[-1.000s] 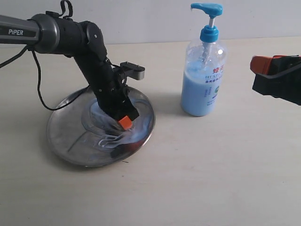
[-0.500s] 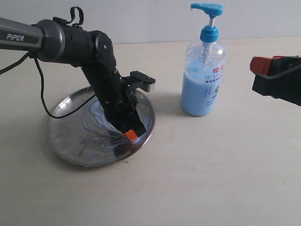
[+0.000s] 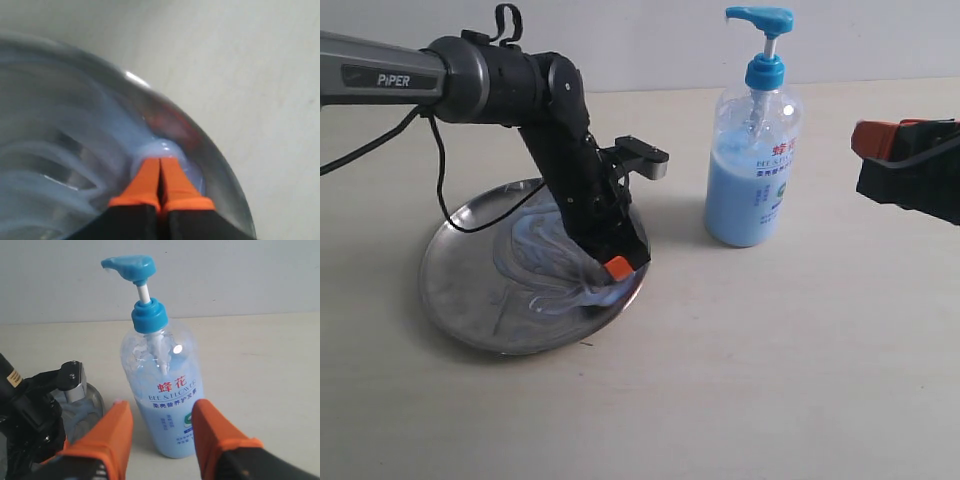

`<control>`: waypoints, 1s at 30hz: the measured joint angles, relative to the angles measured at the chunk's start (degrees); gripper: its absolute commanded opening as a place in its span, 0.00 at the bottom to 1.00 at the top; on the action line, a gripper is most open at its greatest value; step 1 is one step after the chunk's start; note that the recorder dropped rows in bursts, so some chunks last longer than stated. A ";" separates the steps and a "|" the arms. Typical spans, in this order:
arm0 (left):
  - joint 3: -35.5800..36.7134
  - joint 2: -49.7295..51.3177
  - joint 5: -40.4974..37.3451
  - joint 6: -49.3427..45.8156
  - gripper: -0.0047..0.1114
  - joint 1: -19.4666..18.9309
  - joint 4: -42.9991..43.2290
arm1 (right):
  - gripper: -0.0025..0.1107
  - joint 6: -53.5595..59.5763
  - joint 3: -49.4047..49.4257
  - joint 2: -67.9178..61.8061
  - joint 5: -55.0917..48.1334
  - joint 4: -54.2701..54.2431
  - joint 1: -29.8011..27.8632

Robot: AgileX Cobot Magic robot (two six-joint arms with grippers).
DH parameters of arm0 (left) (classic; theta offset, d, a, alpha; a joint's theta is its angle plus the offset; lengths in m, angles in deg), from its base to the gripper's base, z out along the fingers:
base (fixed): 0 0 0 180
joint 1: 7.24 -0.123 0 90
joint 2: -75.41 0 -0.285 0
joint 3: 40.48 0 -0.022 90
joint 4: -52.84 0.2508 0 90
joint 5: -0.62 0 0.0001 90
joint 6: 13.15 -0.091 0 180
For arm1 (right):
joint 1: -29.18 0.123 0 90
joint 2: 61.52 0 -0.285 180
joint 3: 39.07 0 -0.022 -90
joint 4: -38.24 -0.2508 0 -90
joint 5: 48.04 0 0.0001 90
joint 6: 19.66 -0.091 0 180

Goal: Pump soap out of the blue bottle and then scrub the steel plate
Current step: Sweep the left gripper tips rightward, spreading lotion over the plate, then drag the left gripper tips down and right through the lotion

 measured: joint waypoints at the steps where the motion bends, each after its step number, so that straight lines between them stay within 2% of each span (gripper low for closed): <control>1: -1.24 0.60 -0.39 0.27 0.04 0.05 0.25 | 0.38 0.00 0.00 0.00 -0.10 0.00 0.00; 10: -10.22 5.06 -3.72 2.32 0.04 -0.24 2.19 | 0.38 0.00 0.00 0.00 -0.12 0.00 0.00; 14: -11.73 6.21 -4.11 2.58 0.04 -2.51 1.27 | 0.38 0.00 0.00 0.00 -0.12 0.00 0.00; 20: -11.98 6.47 -6.22 0.76 0.04 -10.06 -1.24 | 0.38 0.00 0.00 0.00 -0.12 0.00 0.00; 23: -11.42 6.73 -8.07 -1.59 0.04 -12.53 -3.82 | 0.38 0.00 0.00 0.00 -0.12 0.00 0.00; 30: -6.15 4.51 -7.09 -3.33 0.04 -12.01 -4.67 | 0.38 0.00 0.00 0.00 -0.12 0.00 0.00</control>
